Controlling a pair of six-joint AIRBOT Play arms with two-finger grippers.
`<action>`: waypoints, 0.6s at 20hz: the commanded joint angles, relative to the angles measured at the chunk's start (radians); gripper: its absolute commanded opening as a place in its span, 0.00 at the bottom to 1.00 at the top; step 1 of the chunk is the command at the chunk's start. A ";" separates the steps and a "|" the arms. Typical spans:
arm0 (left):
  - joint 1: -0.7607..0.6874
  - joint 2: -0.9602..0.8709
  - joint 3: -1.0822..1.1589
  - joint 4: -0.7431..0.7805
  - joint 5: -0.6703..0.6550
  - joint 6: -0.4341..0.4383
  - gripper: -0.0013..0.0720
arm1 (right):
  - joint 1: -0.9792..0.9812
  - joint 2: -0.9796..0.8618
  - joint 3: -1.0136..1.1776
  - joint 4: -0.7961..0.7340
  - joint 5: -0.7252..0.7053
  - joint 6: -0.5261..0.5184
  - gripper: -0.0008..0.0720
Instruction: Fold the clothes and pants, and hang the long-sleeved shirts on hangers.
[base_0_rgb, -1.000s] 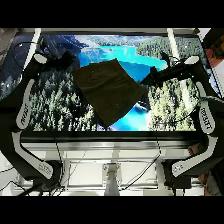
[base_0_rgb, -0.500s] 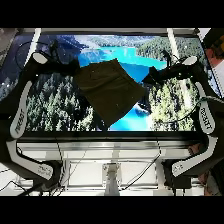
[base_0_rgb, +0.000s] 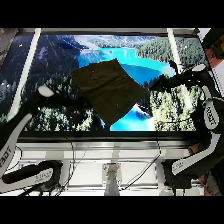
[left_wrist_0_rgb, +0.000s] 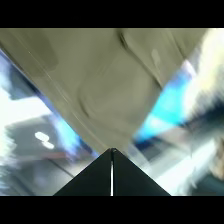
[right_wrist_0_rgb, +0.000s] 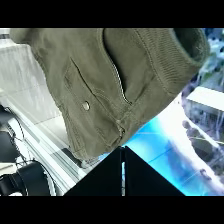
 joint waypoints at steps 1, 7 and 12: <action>-0.063 0.045 -0.185 -0.247 -0.038 0.159 0.25 | -0.014 -0.006 -0.002 0.021 -0.039 -0.012 0.29; -0.277 -0.018 -0.190 -0.249 0.117 0.015 0.52 | -0.014 -0.006 -0.002 0.025 -0.045 -0.009 0.50; -0.300 -0.029 -0.190 -0.164 0.150 -0.098 0.44 | -0.014 -0.005 0.001 0.034 -0.029 -0.009 0.50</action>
